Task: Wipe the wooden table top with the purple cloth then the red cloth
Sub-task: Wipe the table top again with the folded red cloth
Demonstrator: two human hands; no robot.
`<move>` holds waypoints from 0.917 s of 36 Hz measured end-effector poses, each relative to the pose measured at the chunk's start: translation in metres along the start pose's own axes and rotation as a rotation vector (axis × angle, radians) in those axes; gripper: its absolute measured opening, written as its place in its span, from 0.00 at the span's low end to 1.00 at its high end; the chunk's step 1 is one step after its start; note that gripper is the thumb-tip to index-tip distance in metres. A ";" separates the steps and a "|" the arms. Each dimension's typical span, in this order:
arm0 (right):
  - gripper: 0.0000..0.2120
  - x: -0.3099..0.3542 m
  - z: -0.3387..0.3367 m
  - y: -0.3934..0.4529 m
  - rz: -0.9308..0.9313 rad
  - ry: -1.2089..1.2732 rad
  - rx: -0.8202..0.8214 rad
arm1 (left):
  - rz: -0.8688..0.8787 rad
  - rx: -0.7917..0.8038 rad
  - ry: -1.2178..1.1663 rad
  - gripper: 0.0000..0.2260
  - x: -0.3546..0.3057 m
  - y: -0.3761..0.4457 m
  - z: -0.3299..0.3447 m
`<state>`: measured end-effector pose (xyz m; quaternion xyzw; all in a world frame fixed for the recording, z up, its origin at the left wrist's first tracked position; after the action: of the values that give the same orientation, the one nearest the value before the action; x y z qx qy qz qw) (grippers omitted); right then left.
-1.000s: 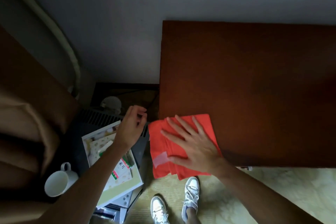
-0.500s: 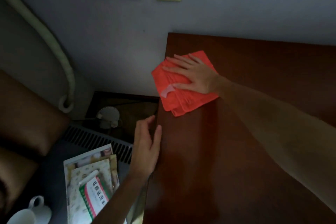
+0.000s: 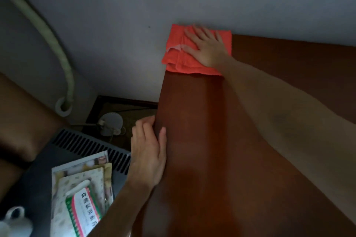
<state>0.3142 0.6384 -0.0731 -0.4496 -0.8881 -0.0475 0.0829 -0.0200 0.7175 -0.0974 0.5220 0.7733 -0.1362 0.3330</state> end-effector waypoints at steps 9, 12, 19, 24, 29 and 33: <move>0.44 0.038 0.002 -0.218 0.104 0.051 0.032 | 0.196 -0.097 0.056 0.18 -0.011 -0.010 -0.014; 0.42 0.055 0.009 -0.316 0.070 -0.009 0.012 | 0.216 -0.104 0.062 0.16 -0.014 -0.018 -0.018; 0.40 0.058 0.009 -0.436 -0.158 -0.058 0.047 | 0.382 0.109 0.117 0.15 -0.034 -0.035 -0.006; 0.37 0.022 0.000 -0.390 -0.358 -0.058 0.132 | 0.377 0.224 0.141 0.18 -0.046 -0.030 0.006; 0.36 -0.043 -0.012 -0.284 -0.395 -0.090 0.142 | 0.278 0.245 0.205 0.23 -0.050 -0.026 0.021; 0.36 -0.090 -0.019 -0.188 -0.450 -0.141 0.134 | 0.297 0.243 0.316 0.25 -0.051 -0.025 0.024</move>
<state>0.2169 0.4534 -0.0732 -0.2362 -0.9706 0.0255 0.0378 -0.0214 0.6568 -0.0849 0.6809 0.7086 -0.0945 0.1592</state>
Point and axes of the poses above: each hand's wrist, its own y-axis towards the middle knuckle, its own z-axis out of the palm, x = y × z, the point moved 1 cm from there along y, towards the middle knuckle
